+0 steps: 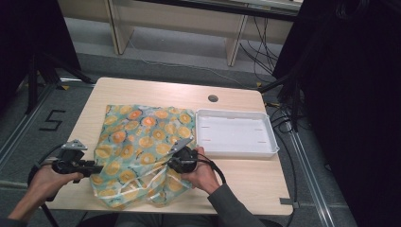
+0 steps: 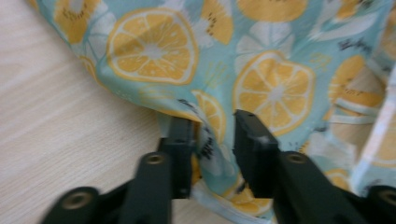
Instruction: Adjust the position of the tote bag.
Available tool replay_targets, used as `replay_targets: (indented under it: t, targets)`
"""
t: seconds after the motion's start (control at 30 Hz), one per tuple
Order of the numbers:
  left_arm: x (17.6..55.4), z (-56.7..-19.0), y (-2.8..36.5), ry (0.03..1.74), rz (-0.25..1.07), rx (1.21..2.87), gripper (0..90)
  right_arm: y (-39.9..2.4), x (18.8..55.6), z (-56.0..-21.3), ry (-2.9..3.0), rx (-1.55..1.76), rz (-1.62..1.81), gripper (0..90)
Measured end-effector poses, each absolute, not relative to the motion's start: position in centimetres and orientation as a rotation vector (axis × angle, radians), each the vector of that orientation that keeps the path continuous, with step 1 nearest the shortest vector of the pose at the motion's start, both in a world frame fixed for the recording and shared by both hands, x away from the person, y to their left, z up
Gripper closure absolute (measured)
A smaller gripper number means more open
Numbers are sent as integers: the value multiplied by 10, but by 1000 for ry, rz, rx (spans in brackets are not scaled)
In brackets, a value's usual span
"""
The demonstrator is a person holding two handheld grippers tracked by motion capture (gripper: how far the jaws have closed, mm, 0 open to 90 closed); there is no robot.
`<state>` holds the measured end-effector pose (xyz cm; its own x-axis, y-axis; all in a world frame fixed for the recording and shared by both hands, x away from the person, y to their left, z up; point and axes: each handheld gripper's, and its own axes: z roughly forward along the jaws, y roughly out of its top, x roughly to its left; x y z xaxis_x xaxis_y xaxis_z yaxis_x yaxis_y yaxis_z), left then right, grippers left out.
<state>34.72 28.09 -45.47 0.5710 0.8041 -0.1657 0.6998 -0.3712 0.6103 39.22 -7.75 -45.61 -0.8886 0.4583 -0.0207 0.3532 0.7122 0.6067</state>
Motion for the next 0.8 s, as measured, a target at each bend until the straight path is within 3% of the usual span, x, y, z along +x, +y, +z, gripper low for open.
replay_targets:
  t: [0.1,0.23,0.4,0.8]
  targets:
    - [333,-444,276,1169,265,2139,518,-80,387,-456,2759,664,917,883]
    - [314,-437,268,1093,297,2179,443,-82,384,-455,2758,631,917,883]
    - [296,-438,251,1015,298,2185,418,-85,382,-455,2769,644,925,883]
    - [275,-471,223,959,166,2272,316,-85,381,-455,2771,659,934,883]
